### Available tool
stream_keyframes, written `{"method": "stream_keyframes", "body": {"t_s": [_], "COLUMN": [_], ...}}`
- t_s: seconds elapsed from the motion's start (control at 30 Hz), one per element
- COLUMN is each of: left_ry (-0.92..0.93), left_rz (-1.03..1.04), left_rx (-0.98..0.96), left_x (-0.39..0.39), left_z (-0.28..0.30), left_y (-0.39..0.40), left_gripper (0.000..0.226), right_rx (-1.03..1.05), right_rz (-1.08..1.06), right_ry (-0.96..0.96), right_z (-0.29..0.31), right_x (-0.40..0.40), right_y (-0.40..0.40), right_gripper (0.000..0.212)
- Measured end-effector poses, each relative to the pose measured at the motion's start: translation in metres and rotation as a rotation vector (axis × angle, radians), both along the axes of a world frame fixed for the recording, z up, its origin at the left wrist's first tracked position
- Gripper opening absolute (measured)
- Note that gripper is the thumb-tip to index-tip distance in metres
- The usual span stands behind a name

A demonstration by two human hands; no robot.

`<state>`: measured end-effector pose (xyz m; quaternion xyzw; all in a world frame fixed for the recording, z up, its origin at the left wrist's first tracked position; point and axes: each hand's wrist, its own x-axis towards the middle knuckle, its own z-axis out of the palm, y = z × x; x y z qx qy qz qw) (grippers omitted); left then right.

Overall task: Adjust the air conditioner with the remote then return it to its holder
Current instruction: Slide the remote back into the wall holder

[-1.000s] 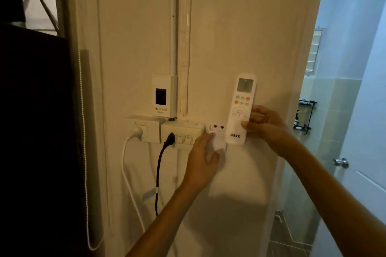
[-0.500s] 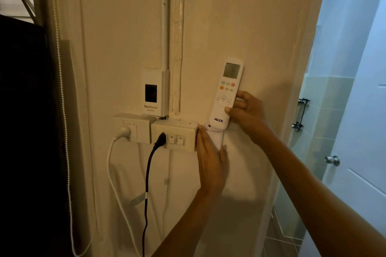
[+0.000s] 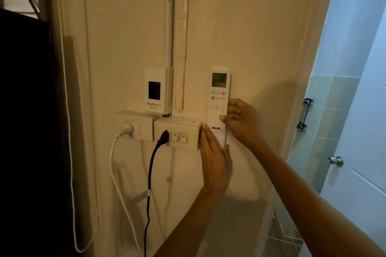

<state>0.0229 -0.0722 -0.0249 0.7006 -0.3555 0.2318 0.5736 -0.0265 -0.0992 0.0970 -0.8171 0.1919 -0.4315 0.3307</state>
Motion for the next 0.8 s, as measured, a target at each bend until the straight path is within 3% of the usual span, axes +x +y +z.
{"method": "stream_keyframes", "body": {"t_s": [0.27, 0.8], "left_ry": [0.003, -0.015], "left_rz": [-0.001, 0.019], "left_rx": [0.071, 0.065], "left_x": [0.002, 0.0003], "left_z": [-0.0002, 0.0032], "left_y": [0.0001, 0.004], "left_gripper": [0.077, 0.076], "right_rx": [-0.053, 0.002], "right_rz": [-0.106, -0.117], "right_ry": [0.009, 0.016], "right_z": [-0.0055, -0.0095], "right_x": [-0.0007, -0.0037], "right_y": [0.0024, -0.0018], "right_gripper": [0.039, 0.036]}}
